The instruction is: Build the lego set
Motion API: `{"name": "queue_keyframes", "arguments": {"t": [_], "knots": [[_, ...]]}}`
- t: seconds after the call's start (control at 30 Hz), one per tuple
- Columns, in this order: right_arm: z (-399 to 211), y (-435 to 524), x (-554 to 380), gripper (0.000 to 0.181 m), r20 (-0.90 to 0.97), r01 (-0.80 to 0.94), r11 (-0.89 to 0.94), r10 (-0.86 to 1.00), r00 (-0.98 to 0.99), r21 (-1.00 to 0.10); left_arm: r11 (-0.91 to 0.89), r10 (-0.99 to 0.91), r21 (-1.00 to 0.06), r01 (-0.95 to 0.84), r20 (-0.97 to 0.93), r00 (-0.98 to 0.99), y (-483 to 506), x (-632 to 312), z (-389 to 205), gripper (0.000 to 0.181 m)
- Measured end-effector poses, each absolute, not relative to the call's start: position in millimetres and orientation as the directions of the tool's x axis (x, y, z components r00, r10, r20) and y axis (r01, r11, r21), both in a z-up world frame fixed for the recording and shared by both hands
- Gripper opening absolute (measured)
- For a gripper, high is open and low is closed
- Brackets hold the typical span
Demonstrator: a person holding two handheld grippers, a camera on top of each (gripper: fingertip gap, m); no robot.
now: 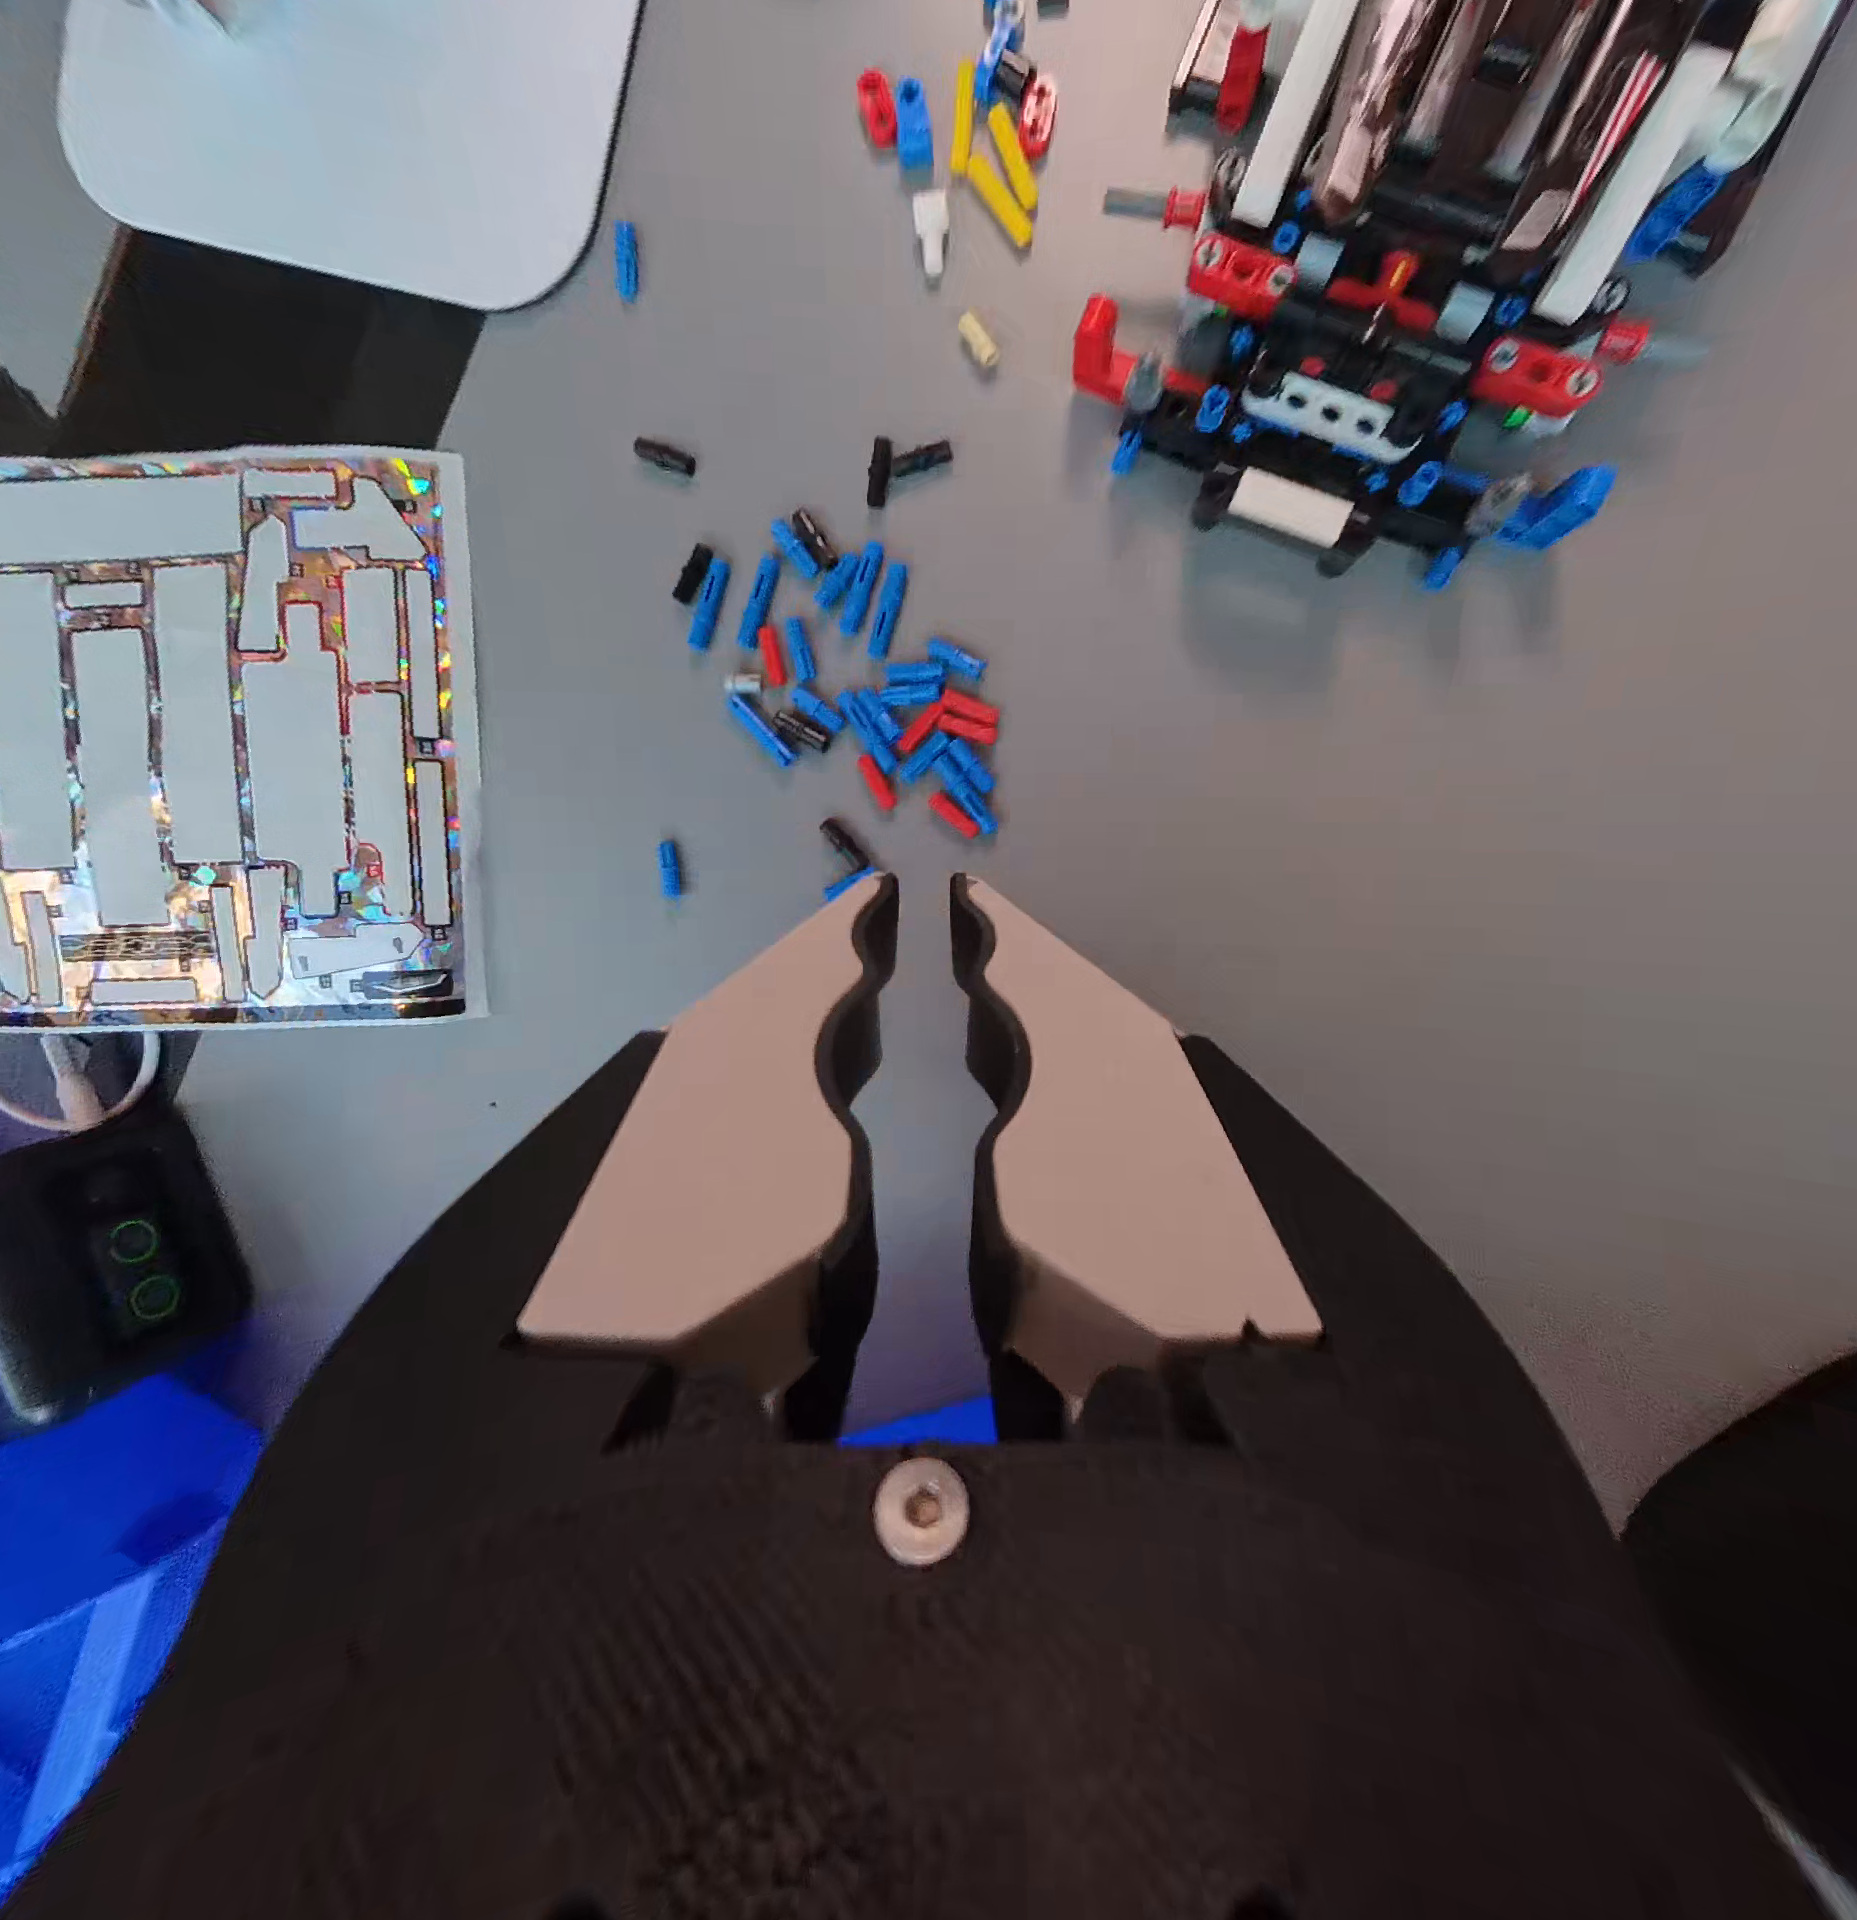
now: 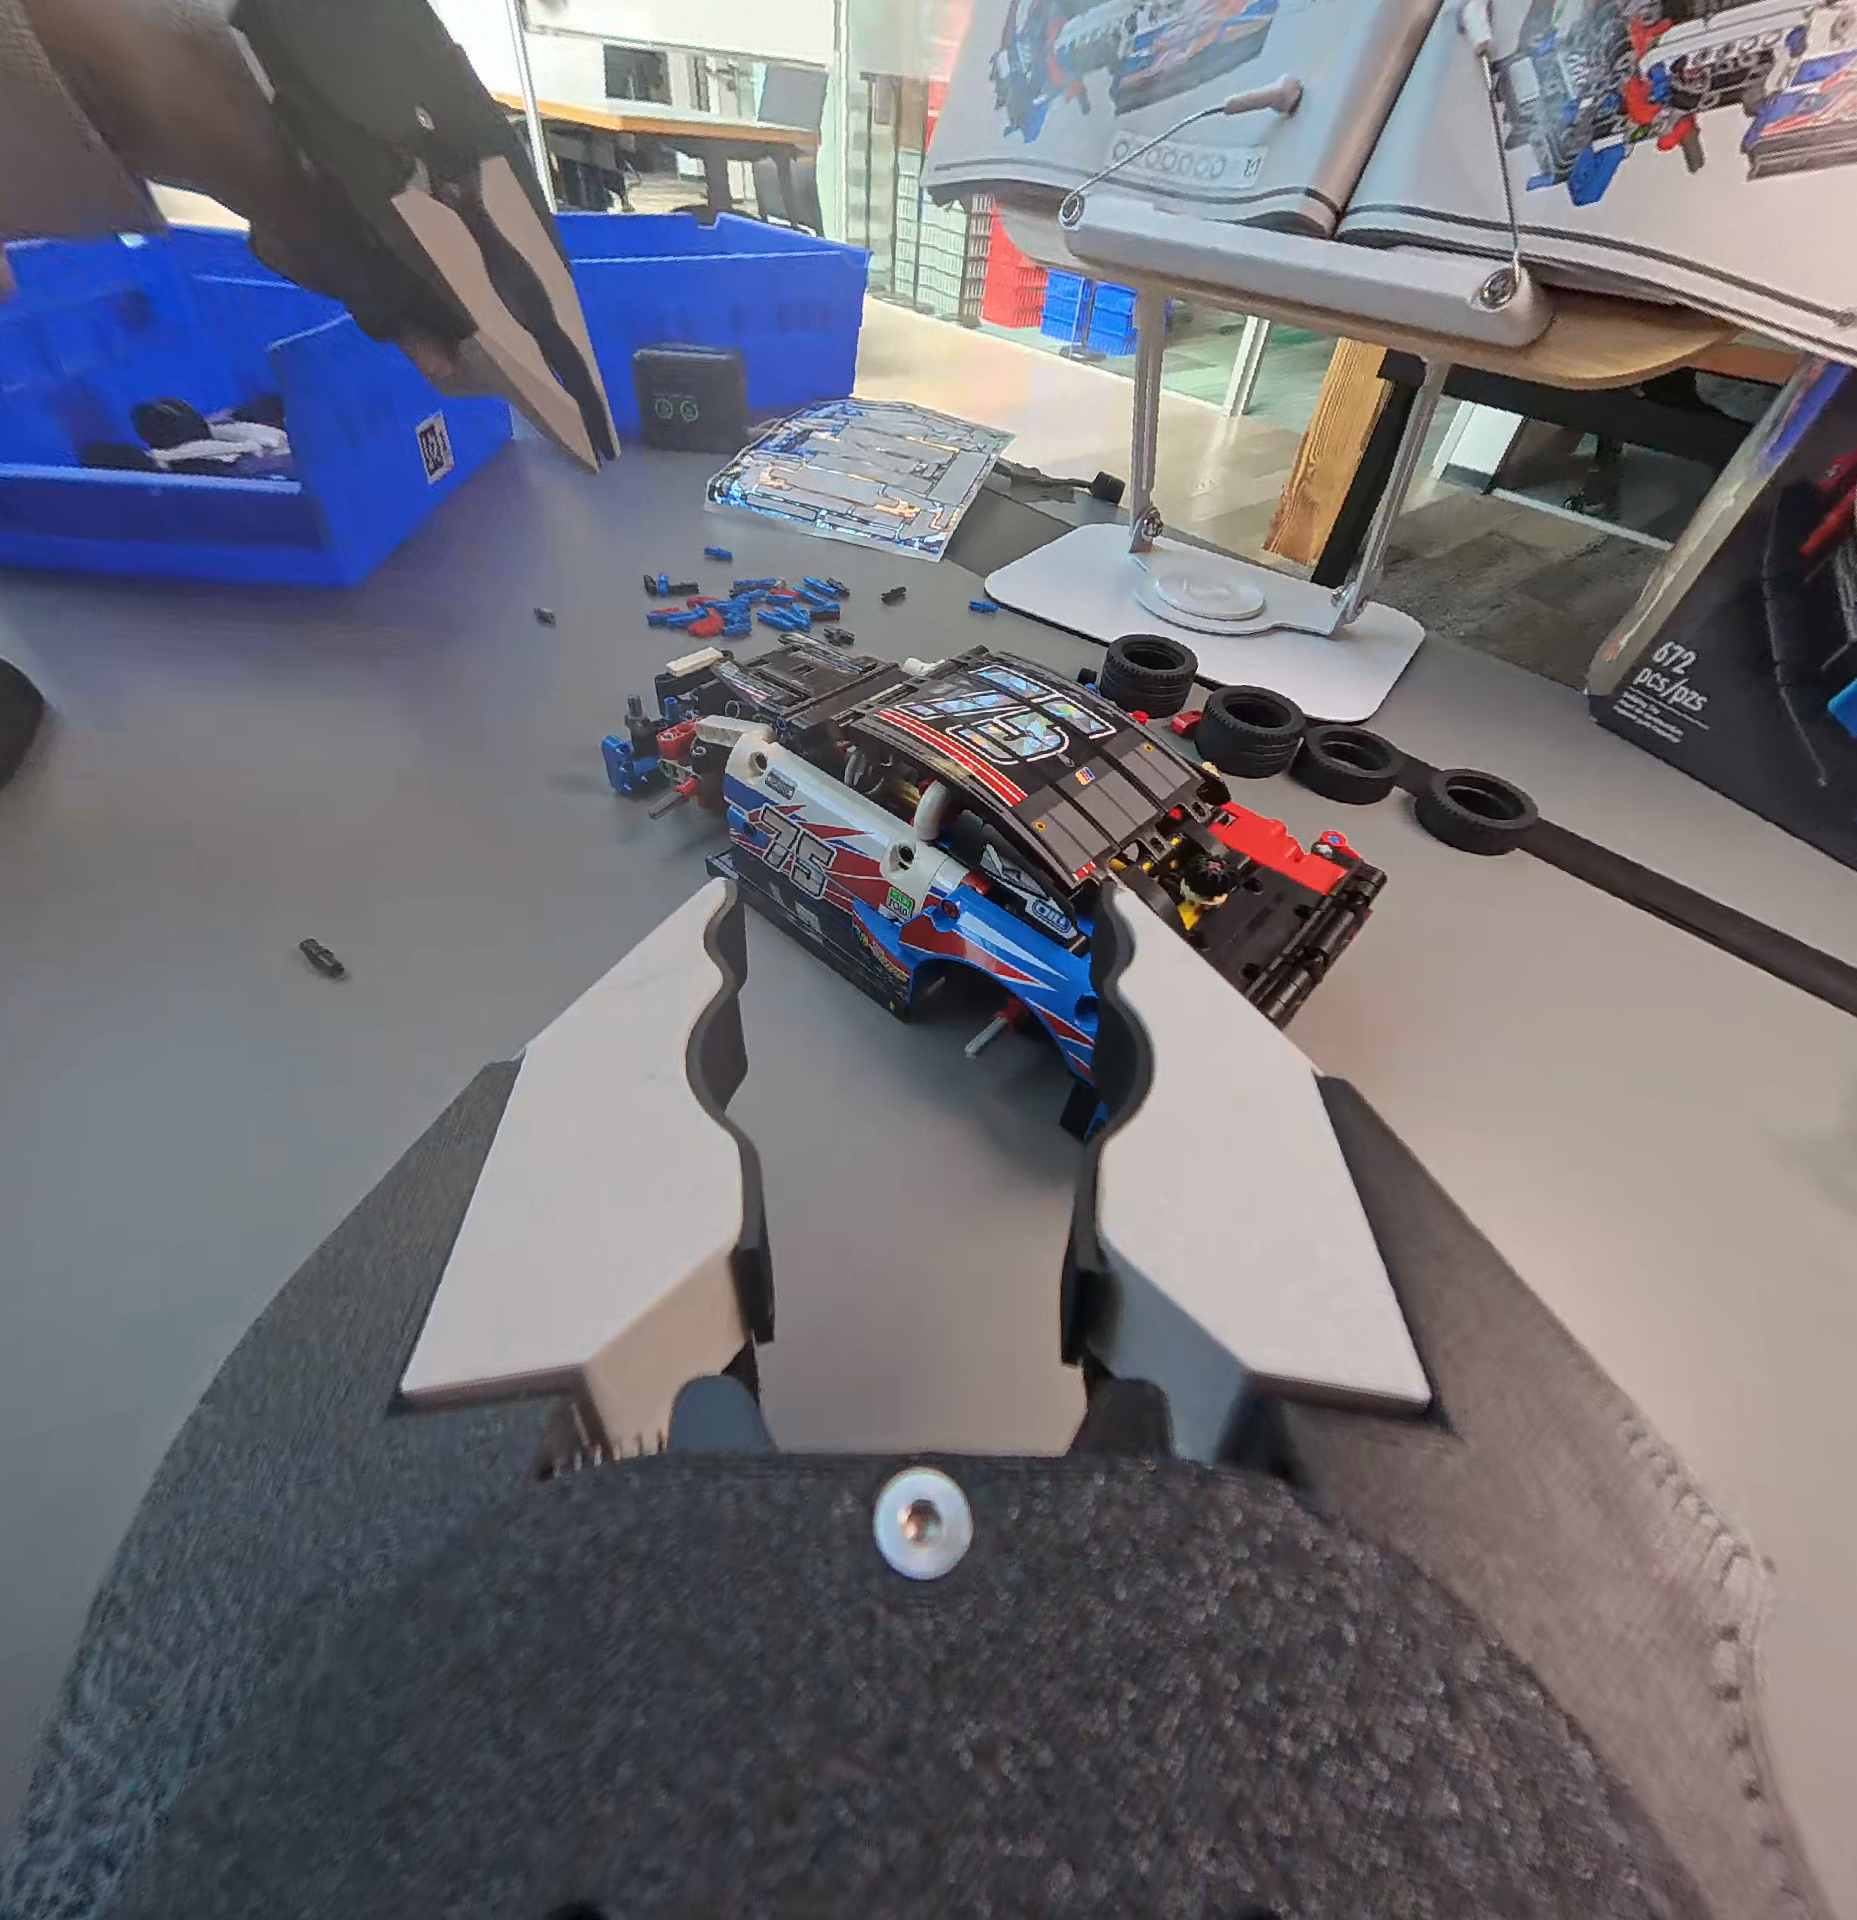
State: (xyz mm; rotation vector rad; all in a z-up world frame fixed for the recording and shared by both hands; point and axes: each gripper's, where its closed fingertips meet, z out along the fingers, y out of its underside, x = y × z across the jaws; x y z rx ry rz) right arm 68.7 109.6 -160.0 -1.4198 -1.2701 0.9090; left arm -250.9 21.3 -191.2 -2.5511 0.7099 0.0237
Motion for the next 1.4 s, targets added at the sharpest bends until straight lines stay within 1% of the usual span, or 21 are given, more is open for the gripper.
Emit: {"name": "queue_keyframes", "arguments": {"t": [0.13, 0.23, 0.37, 0.5, 0.63, 0.77, 0.93, 1.07, 1.13, 1.27, 1.33, 1.4], "knots": [[-163.4, 111.7, 69.9, 0.063, 0.073, 0.244, 0.030, 0.983, 0.170, -0.969, -0.755, -0.572, -0.334, -0.564, -0.084, 0.816, 18.9, -275.4, -221.8, 0.012], [-169.9, 112.8, 69.9, 0.062, 0.065, 0.259, 0.021, 0.985, 0.162, -0.966, -0.750, -0.612, -0.242, -0.616, -0.102, 0.785, 16.8, -285.2, -240.5, 0.013], [-173.6, 114.4, 69.6, 0.061, 0.050, 0.263, 0.006, 0.986, 0.160, -0.965, -0.736, -0.644, -0.214, -0.642, -0.073, 0.762, 15.8, -282.4, -253.5, 0.014], [-176.0, 115.7, 70.1, 0.060, 0.049, 0.270, 0.003, 0.986, 0.161, -0.963, -0.737, -0.640, -0.239, -0.632, -0.055, 0.767, 20.0, -279.4, -257.3, 0.014], [-176.8, 116.9, 70.8, 0.060, 0.048, 0.272, 0.002, 0.985, 0.165, -0.962, -0.737, -0.640, -0.254, -0.626, -0.032, 0.767, 21.4, -276.2, -257.8, 0.009], [-177.6, 117.8, 71.4, 0.059, 0.051, 0.276, 0.002, 0.984, 0.169, -0.961, -0.734, -0.643, -0.249, -0.632, -0.044, 0.764, 23.1, -277.0, -257.5, 0.012], [-180.5, 117.5, 71.6, 0.059, 0.059, 0.290, 0.008, 0.984, 0.168, -0.957, -0.711, -0.663, -0.281, -0.645, -0.041, 0.748, 26.2, -271.8, -257.0, 0.014], [-183.4, 117.5, 71.4, 0.058, 0.060, 0.301, 0.007, 0.984, 0.167, -0.954, -0.705, -0.672, -0.287, -0.649, -0.025, 0.740, 25.2, -268.4, -257.4, 0.011], [-184.8, 117.3, 71.1, 0.058, 0.062, 0.306, 0.008, 0.984, 0.165, -0.952, -0.710, -0.672, -0.285, -0.644, -0.001, 0.741, 22.7, -265.4, -257.9, 0.004], [-186.0, 116.5, 70.7, 0.058, 0.068, 0.314, 0.014, 0.984, 0.163, -0.949, -0.725, -0.658, -0.282, -0.629, 0.011, 0.753, 19.9, -261.5, -257.7, 0.003], [-185.6, 116.2, 70.9, 0.058, 0.073, 0.314, 0.019, 0.984, 0.162, -0.949, -0.730, -0.647, -0.311, -0.608, 0.031, 0.762, 18.0, -250.1, -251.0, 0.002], [-183.7, 115.5, 71.1, 0.057, 0.073, 0.306, 0.021, 0.984, 0.159, -0.952, -0.703, -0.663, -0.380, -0.601, 0.045, 0.747, 14.4, -222.7, -232.6, 0.002]]}}
